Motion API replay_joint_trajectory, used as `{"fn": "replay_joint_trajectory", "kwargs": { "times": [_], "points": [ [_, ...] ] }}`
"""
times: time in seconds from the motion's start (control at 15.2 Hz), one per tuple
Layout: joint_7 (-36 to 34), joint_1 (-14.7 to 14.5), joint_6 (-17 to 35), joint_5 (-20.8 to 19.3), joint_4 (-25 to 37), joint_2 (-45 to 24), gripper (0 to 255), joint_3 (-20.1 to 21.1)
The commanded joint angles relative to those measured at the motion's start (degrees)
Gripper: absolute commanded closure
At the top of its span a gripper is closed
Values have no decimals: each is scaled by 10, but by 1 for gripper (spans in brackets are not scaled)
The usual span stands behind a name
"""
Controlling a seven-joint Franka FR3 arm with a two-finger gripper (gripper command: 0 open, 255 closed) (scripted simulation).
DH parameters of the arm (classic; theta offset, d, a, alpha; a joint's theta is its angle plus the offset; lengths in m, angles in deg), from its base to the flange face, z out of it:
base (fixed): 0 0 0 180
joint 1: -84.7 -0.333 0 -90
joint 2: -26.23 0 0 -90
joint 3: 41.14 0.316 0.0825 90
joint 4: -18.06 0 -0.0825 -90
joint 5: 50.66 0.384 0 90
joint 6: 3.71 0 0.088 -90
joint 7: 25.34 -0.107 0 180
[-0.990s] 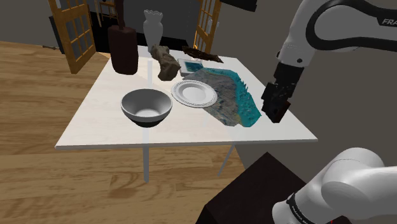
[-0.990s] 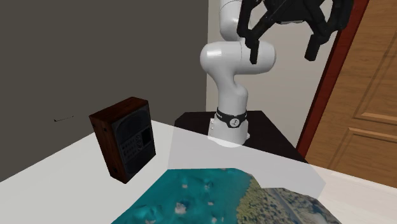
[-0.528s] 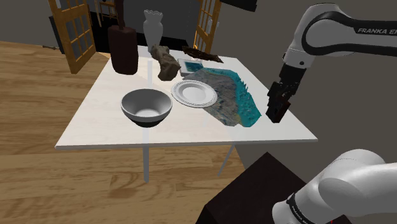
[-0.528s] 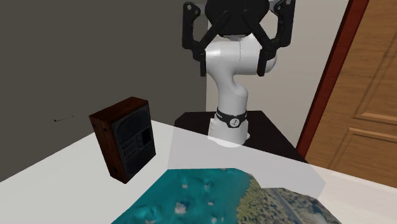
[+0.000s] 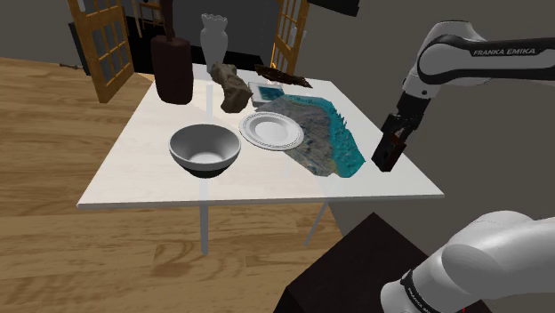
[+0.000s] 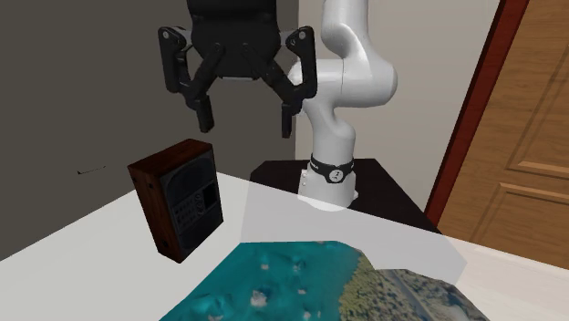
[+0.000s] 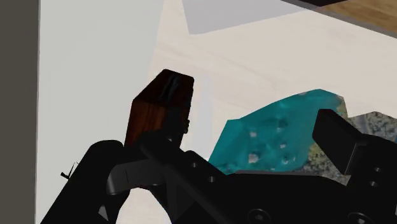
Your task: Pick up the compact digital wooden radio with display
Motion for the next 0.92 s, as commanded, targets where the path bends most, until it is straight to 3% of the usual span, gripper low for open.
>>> {"fn": "replay_joint_trajectory", "kwargs": {
  "times": [0.0, 0.26, 0.86],
  "points": [
    [19, 9, 20, -11, 15, -26, 0, -20],
    [50, 22, 56, -23, 44, -74, 0, -55],
    [49, 23, 118, -26, 0, -92, 0, -65]
  ]
}}
